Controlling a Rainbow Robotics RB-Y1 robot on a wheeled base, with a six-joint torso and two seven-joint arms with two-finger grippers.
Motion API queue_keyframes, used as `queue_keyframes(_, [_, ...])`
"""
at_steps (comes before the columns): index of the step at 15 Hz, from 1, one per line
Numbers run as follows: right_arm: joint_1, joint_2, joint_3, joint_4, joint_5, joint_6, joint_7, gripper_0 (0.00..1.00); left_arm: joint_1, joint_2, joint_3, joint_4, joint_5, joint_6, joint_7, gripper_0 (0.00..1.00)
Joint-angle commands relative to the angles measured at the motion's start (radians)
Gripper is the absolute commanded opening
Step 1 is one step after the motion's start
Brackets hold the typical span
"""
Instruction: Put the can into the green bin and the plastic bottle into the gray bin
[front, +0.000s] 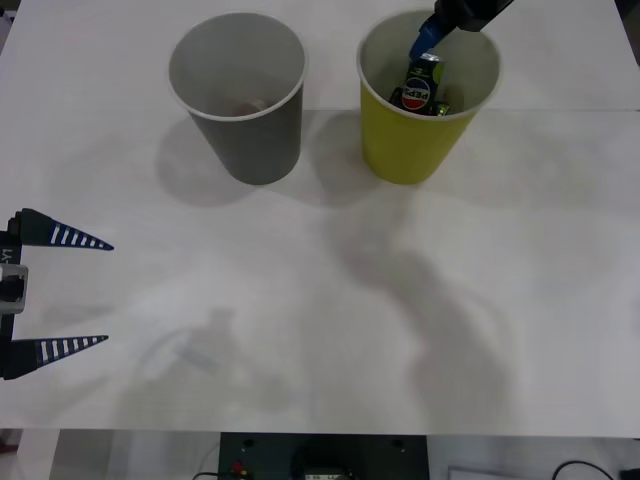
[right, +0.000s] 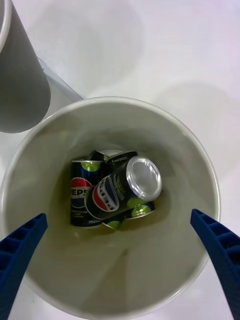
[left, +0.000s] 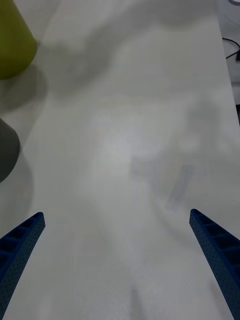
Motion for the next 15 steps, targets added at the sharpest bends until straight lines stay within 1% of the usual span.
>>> queue_keyframes(1, [0.008, -0.045, -0.061, -0.024, -0.074, -0.058, 0.046, 1.00, 0.000, 0.000, 0.000, 0.000, 0.000, 0.000, 0.000, 1.00])
queue_keyframes(3, [0.028, -0.077, -0.119, -0.044, -0.133, -0.064, 0.081, 1.00, 0.000, 0.000, 0.000, 0.000, 0.000, 0.000, 0.000, 1.00])
queue_keyframes(5, [0.077, -0.102, -0.176, -0.116, -0.158, -0.064, 0.095, 1.00, 0.000, 0.000, 0.000, 0.000, 0.000, 0.000, 0.000, 1.00])
queue_keyframes(7, [0.140, -0.123, -0.211, -0.202, -0.172, -0.064, 0.096, 1.00, 0.000, 0.000, 0.000, 0.000, 0.000, 0.000, 0.000, 1.00])
queue_keyframes(11, [0.336, -0.166, -0.333, -0.434, -0.210, -0.064, 0.112, 1.00, 0.000, 0.000, 0.000, 0.000, 0.000, 0.000, 0.000, 1.00])
queue_keyframes(13, [0.460, -0.185, -0.406, -0.543, -0.265, -0.064, 0.129, 1.00, 0.000, 0.000, 0.000, 0.000, 0.000, 0.000, 0.000, 1.00])
queue_keyframes(15, [0.569, -0.200, -0.477, -0.633, -0.310, -0.064, 0.175, 1.00, 0.000, 0.000, 0.000, 0.000, 0.000, 0.000, 0.000, 1.00])
